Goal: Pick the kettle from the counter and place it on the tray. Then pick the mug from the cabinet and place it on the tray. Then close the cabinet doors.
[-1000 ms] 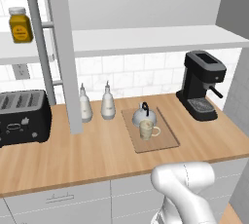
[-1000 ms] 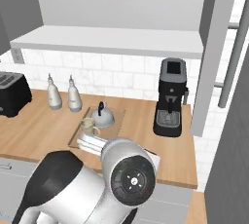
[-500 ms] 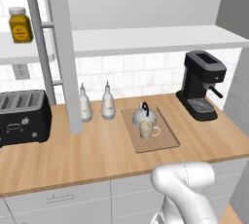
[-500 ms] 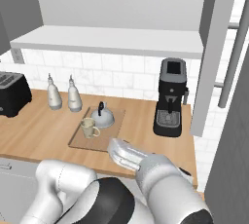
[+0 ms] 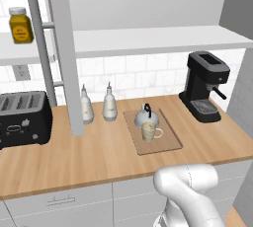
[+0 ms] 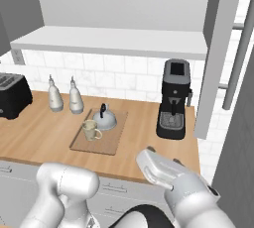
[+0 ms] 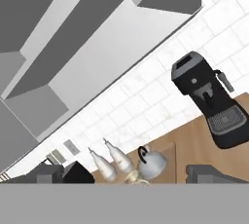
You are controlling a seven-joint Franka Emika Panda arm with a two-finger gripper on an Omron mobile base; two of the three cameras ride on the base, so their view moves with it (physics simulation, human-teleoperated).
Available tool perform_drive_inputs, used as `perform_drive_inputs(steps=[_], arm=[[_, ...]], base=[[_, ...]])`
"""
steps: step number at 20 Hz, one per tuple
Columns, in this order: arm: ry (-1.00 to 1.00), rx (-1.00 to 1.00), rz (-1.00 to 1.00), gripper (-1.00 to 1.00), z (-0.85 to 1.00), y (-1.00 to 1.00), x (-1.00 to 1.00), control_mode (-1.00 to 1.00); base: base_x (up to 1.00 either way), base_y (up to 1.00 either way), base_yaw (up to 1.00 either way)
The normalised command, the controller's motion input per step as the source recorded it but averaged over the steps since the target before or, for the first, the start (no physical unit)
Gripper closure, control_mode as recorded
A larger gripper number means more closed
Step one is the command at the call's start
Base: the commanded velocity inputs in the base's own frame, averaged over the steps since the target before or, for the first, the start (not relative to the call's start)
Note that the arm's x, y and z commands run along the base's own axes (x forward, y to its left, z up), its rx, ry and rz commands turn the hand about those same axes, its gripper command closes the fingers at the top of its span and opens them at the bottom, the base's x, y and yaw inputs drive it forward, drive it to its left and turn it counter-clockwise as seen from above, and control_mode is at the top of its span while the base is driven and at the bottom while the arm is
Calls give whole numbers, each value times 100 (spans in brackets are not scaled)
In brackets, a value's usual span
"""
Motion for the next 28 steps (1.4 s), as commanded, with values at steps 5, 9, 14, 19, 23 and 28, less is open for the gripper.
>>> perform_drive_inputs(steps=[5,9,14,19,23,28], arm=[[-1,10,-4,-100,4,-21,0,-100],[1,7,-4,-100,1,-25,0,-100],[0,20,-2,-100,8,-35,0,-100],[0,27,0,-100,1,-42,0,-100],[0,17,-1,-100,0,-30,0,-100],[0,3,-6,-100,1,-8,0,-100]], base=[[0,0,0],[0,0,0],[0,0,0],[0,0,0],[0,0,0],[0,0,0]])
